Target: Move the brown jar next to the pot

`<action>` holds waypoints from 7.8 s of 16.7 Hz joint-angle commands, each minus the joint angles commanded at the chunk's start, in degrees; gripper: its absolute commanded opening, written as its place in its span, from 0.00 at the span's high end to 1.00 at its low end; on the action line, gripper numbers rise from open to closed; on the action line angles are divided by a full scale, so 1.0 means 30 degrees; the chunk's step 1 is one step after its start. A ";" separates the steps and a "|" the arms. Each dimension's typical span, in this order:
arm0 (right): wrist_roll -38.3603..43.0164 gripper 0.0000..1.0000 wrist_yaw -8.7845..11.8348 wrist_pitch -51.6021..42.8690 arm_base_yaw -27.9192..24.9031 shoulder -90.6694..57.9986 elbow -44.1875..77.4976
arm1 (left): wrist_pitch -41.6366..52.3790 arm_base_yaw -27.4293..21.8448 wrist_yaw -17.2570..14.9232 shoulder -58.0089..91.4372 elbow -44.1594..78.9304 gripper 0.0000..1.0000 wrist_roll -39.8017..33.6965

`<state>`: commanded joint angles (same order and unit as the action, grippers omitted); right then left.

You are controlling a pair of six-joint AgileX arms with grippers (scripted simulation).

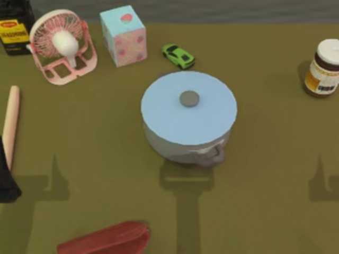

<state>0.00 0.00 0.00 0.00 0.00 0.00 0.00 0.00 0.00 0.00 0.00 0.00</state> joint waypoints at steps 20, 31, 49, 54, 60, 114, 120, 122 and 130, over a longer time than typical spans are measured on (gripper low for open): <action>-0.6485 0.00 0.0925 -1.3707 0.0618 -2.3069 2.3702 | 0.0000 0.0000 0.0000 0.0000 0.0000 0.00 0.0000; -1.2434 0.00 0.2012 -2.5174 0.0920 -4.3294 4.5543 | 0.0000 0.0000 0.0000 0.0000 0.0000 0.00 0.0000; -1.5122 0.00 0.2553 -3.0416 0.0895 -5.3122 5.6167 | 0.0000 0.0000 0.0000 0.0000 0.0000 0.00 0.0000; -1.5009 0.00 0.2497 -3.1510 0.0807 -5.6027 6.0281 | 0.0000 0.0000 0.0000 0.0000 0.0000 0.00 0.0000; -1.4910 0.00 0.2453 -3.2188 0.0708 -5.7913 6.2829 | 0.0000 0.0000 0.0000 0.0000 0.0000 0.00 0.0000; -1.4734 1.00 0.2655 -2.4294 0.0630 -4.0084 3.7102 | 0.0000 0.0000 0.0000 0.0000 0.0000 0.00 0.0000; -0.9134 1.00 0.1586 -2.2777 -0.1165 -3.9751 3.5672 | 0.0000 0.0000 0.0000 0.0000 0.0000 0.00 0.0000; -0.5816 1.00 0.1049 -2.2107 -0.2089 -3.9664 3.4799 | 0.0000 0.0000 0.0000 0.0000 0.0000 0.00 0.0000; 0.4899 1.00 -0.0926 -1.9327 -0.5394 -3.8917 3.1613 | 0.0000 0.0000 0.0000 0.0000 0.0000 0.00 0.0000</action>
<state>14.70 -2.78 -57.98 -16.18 -116.75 94.84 0.00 0.00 0.00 0.00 0.00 0.00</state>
